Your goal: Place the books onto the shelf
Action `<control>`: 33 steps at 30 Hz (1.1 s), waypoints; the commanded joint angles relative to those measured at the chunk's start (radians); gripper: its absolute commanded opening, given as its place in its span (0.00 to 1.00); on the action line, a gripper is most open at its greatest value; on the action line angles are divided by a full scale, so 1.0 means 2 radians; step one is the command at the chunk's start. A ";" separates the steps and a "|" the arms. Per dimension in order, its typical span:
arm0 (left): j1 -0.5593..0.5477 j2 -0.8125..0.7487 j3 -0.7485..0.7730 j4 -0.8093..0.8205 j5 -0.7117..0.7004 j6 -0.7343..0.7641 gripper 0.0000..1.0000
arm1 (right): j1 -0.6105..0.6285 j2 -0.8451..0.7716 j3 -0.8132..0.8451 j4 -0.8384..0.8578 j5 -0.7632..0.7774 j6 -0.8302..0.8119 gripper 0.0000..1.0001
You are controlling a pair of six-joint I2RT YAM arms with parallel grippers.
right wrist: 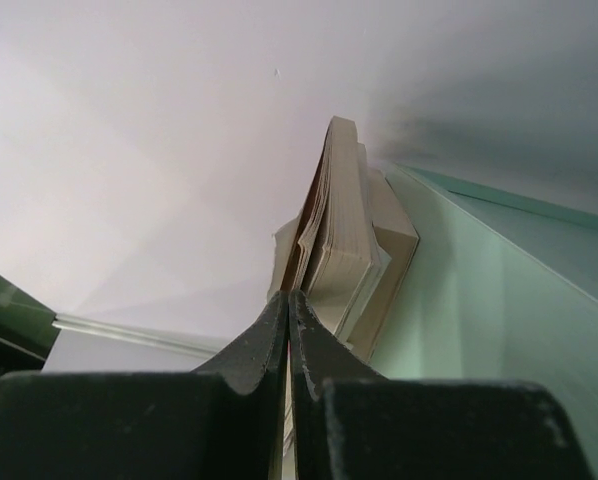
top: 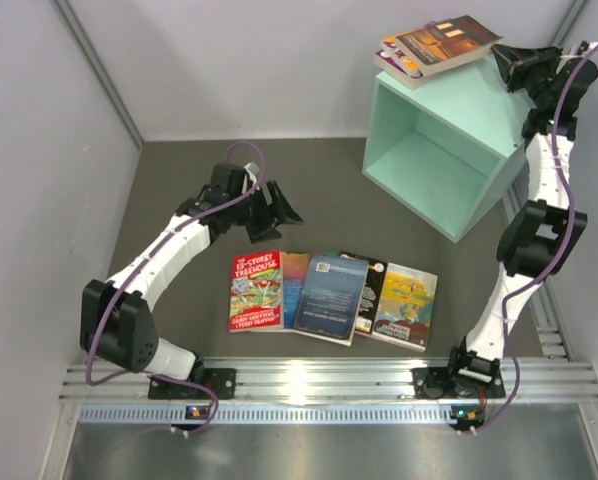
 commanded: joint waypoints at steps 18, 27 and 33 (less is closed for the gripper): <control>0.001 0.062 0.069 0.009 0.010 0.023 0.80 | 0.037 0.041 0.011 0.015 0.008 -0.017 0.00; 0.018 0.114 0.143 0.003 0.012 0.040 0.80 | -0.012 -0.058 -0.113 0.103 0.000 -0.032 0.23; 0.033 0.234 0.338 0.006 0.003 0.029 0.79 | -0.027 -0.151 -0.197 0.108 -0.013 -0.063 0.75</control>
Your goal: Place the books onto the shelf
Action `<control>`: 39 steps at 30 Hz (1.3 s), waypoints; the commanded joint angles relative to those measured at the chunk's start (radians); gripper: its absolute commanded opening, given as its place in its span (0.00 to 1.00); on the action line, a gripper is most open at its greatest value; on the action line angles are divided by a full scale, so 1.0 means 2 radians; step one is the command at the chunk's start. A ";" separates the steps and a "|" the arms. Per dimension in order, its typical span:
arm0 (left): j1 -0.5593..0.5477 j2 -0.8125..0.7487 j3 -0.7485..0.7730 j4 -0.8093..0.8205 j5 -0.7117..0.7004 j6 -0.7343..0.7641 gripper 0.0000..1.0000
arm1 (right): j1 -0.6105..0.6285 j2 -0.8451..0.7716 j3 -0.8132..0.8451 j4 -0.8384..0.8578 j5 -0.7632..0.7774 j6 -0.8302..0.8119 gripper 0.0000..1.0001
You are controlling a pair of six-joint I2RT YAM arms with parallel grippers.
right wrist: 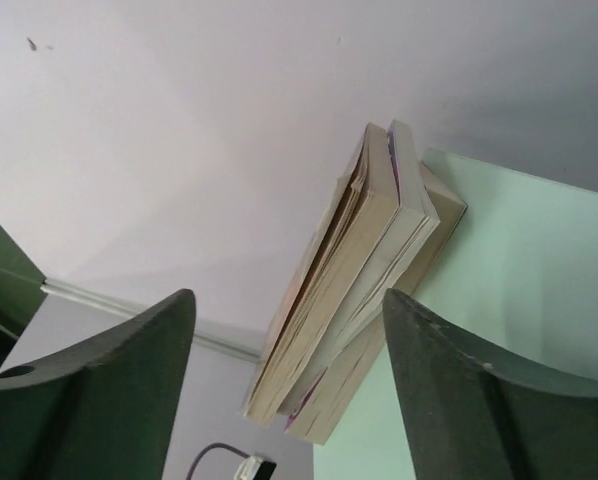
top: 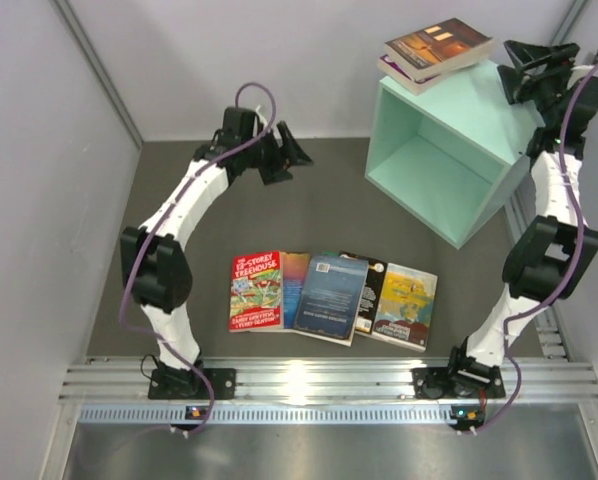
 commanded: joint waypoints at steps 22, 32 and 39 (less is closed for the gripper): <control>-0.004 0.346 0.381 0.505 -0.185 -0.282 0.96 | 0.115 -0.239 -0.130 -0.175 -0.006 -0.221 0.63; -0.017 0.299 0.268 0.518 -0.155 -0.267 0.93 | 0.246 -0.270 -0.117 -0.304 0.048 -0.332 0.03; -0.021 0.422 0.429 0.575 -0.257 -0.399 0.55 | 0.273 -0.390 -0.282 -0.349 0.073 -0.345 0.00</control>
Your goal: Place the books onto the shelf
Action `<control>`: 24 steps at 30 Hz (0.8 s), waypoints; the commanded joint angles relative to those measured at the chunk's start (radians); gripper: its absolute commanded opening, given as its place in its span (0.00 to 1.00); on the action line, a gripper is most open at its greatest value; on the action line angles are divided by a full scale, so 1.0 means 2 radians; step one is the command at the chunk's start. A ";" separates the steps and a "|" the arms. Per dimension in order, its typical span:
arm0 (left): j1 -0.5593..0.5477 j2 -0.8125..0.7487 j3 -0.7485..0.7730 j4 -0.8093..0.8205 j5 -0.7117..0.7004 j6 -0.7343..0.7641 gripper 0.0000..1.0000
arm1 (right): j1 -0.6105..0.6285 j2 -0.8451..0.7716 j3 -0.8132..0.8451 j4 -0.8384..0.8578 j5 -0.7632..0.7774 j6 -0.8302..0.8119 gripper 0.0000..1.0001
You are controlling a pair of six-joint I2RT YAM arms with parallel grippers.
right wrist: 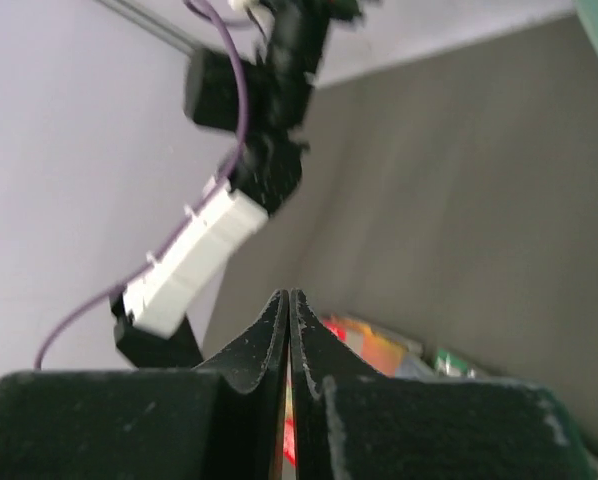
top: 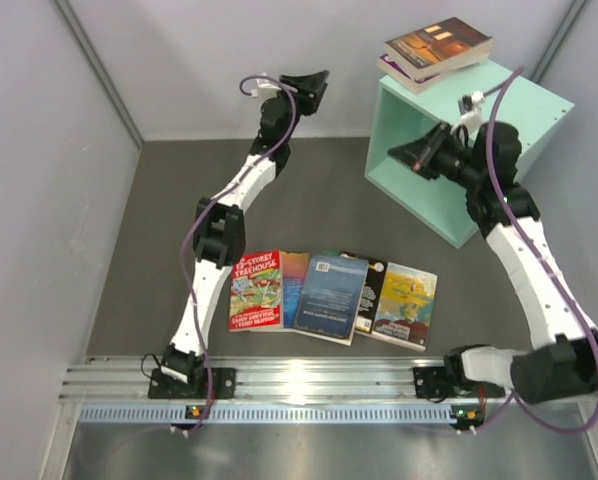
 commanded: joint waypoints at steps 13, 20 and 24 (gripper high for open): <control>-0.024 0.007 0.011 0.167 -0.008 -0.084 0.00 | 0.014 -0.201 -0.141 -0.129 0.063 -0.048 0.00; 0.018 -0.189 -0.246 0.101 0.078 0.010 0.86 | 0.065 -0.109 -0.083 -0.157 -0.005 -0.100 0.76; 0.060 -0.270 -0.302 -0.101 0.134 0.112 0.99 | 0.134 -0.050 -0.083 -0.119 -0.028 -0.091 1.00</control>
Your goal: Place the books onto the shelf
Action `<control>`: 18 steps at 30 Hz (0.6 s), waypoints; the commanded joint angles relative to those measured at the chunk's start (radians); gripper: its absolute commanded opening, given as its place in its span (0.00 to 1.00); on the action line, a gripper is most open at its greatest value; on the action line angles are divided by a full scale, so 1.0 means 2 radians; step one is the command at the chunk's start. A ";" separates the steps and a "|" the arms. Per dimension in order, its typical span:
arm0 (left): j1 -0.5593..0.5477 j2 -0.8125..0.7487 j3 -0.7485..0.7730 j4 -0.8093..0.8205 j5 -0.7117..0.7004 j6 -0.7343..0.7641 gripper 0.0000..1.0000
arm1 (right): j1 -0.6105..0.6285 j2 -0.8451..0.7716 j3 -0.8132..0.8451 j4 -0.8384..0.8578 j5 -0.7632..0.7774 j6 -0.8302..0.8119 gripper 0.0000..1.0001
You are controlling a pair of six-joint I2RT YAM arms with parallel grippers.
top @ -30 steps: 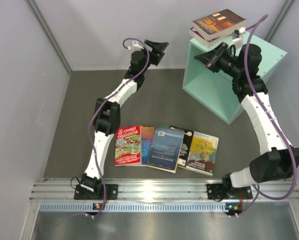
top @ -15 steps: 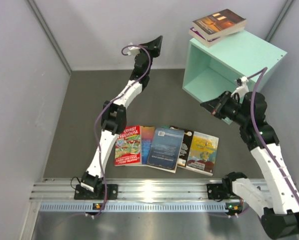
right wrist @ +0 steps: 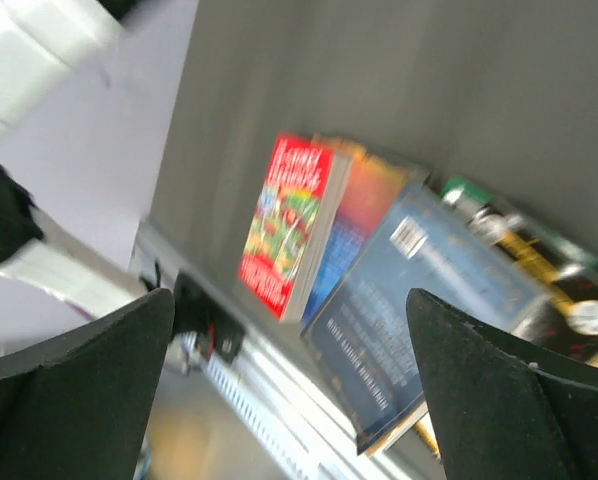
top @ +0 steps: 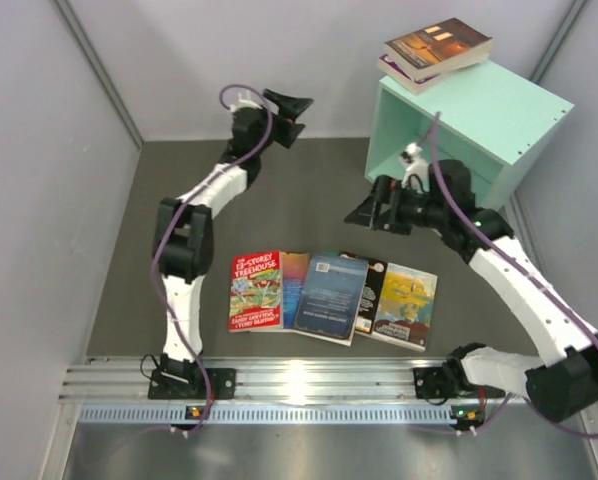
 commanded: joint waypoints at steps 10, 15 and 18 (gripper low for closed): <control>0.109 -0.299 -0.097 -0.566 -0.100 0.350 0.98 | 0.132 0.238 0.040 0.127 -0.097 0.052 1.00; 0.112 -0.369 -0.229 -0.639 -0.090 0.345 0.99 | 0.140 0.309 0.073 0.152 -0.114 0.064 1.00; 0.112 -0.418 -0.312 -0.652 -0.072 0.337 0.99 | 0.151 0.346 0.095 0.148 -0.115 0.065 1.00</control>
